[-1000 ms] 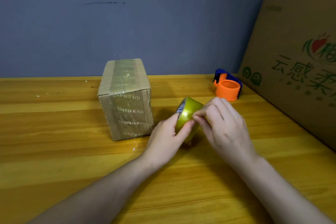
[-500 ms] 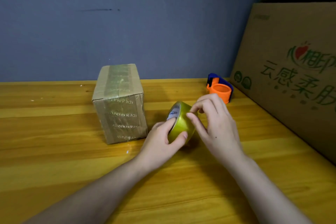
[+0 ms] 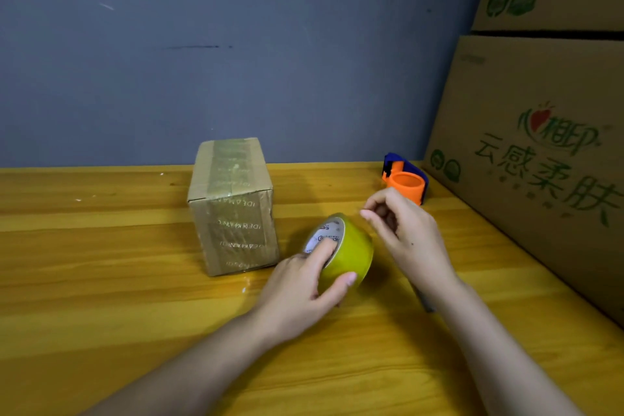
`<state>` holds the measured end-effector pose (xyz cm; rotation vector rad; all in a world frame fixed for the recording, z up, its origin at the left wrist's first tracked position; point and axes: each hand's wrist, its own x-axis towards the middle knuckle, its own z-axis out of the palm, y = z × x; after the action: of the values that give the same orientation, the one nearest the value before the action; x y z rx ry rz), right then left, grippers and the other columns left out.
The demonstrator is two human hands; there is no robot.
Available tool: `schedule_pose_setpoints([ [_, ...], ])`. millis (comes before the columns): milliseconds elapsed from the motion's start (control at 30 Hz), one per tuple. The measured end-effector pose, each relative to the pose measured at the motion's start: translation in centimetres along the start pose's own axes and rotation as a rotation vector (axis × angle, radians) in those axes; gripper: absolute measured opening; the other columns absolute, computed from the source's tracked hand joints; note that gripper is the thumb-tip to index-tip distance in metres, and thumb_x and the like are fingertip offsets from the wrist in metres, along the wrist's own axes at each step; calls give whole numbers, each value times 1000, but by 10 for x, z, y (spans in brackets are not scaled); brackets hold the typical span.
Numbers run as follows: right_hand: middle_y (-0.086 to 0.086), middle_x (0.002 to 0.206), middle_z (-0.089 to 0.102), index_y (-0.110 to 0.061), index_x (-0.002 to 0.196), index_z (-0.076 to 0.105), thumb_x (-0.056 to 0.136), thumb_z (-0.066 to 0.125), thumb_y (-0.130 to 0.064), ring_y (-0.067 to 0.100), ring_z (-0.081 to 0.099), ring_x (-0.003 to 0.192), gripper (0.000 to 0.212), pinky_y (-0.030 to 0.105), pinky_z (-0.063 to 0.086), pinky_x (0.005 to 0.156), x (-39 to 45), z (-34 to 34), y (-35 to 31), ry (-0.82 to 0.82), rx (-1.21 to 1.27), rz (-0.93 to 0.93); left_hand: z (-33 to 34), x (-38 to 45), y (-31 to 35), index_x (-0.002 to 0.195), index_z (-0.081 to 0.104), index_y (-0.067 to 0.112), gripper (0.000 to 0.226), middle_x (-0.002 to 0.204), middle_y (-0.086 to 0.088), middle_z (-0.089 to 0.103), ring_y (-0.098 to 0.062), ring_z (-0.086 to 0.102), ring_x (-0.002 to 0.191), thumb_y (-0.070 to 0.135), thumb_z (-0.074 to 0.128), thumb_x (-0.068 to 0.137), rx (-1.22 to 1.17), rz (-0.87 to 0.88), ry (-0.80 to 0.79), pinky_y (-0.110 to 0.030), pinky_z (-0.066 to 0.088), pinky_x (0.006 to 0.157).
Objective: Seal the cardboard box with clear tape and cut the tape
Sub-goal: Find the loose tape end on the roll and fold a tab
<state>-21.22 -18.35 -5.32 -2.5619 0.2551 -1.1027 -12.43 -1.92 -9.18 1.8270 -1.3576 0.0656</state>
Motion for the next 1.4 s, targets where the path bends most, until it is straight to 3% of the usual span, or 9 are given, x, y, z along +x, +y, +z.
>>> schedule_pose_setpoints([
  [133, -7, 81, 61, -25, 94, 55, 90, 57, -33, 11, 57, 75, 10, 35, 50, 59, 5, -4, -11, -51, -160, -70, 1, 3, 2, 93, 41, 46, 16, 59, 4, 68, -13, 68, 59, 58, 41, 82, -180, -72, 11, -37, 54, 67],
  [400, -6, 74, 57, -27, 90, 54, 90, 58, -31, 11, 53, 67, 6, 43, 49, 63, 23, -16, -22, -99, 36, 53, -7, 14, 22, 78, 48, 38, 12, 55, 0, 60, -21, 57, 49, 39, 49, 90, -555, -108, 35, -29, 48, 56],
  [467, -5, 72, 57, -23, 89, 56, 90, 58, -29, 12, 53, 67, 6, 46, 49, 66, 27, -20, -24, -101, 91, 95, -11, 14, 20, 90, 46, 39, 14, 59, -1, 65, -25, 63, 56, 51, 41, 87, -284, -77, -5, -32, 49, 60],
  [533, -7, 71, 56, -23, 88, 55, 90, 57, -29, 10, 53, 66, 7, 47, 49, 66, 28, -23, -29, -80, 95, 94, -14, 13, 17, 107, 39, 31, 44, 72, -4, 70, -30, 67, 74, 62, 22, 83, 287, -15, -17, -35, 49, 66],
  [567, -8, 71, 56, -23, 89, 54, 90, 56, -31, 10, 54, 66, 8, 46, 50, 65, 28, -24, -32, -78, 62, 77, -15, 14, 16, 112, 38, 26, 51, 76, -4, 71, -31, 67, 79, 63, 19, 83, 404, 3, 9, -36, 49, 68],
  [700, -13, 77, 58, -27, 94, 52, 92, 52, -37, 9, 58, 70, 10, 41, 52, 61, 26, -26, -45, -89, -187, -24, -14, 17, 18, 104, 40, 31, 42, 71, -1, 71, -27, 68, 74, 65, 29, 81, 37, -122, 6, -41, 53, 74],
  [867, -22, 66, 46, -29, 92, 49, 93, 50, -37, -3, 47, 61, 8, 26, 44, 53, 27, -42, -60, -62, -189, -88, -19, 26, 21, 84, 48, 20, 16, 51, 0, 60, -18, 57, 44, 30, 47, 96, -608, -330, -38, -29, 47, 51],
  [1133, -16, 70, 49, -25, 91, 51, 94, 47, -35, 8, 50, 60, 12, 26, 41, 49, 31, -60, -87, -74, -349, -306, -21, 28, 19, 105, 51, 9, 28, 55, -9, 60, -20, 57, 42, 35, 47, 96, -773, -526, -85, -23, 49, 44],
  [1400, -15, 65, 44, -28, 92, 46, 95, 46, -36, 8, 46, 63, 9, 32, 41, 58, 55, -45, -74, -124, -213, -140, -14, 23, 28, 95, 53, 13, 18, 51, -10, 60, -22, 59, 43, 31, 48, 96, -943, -620, -45, -26, 50, 48],
])
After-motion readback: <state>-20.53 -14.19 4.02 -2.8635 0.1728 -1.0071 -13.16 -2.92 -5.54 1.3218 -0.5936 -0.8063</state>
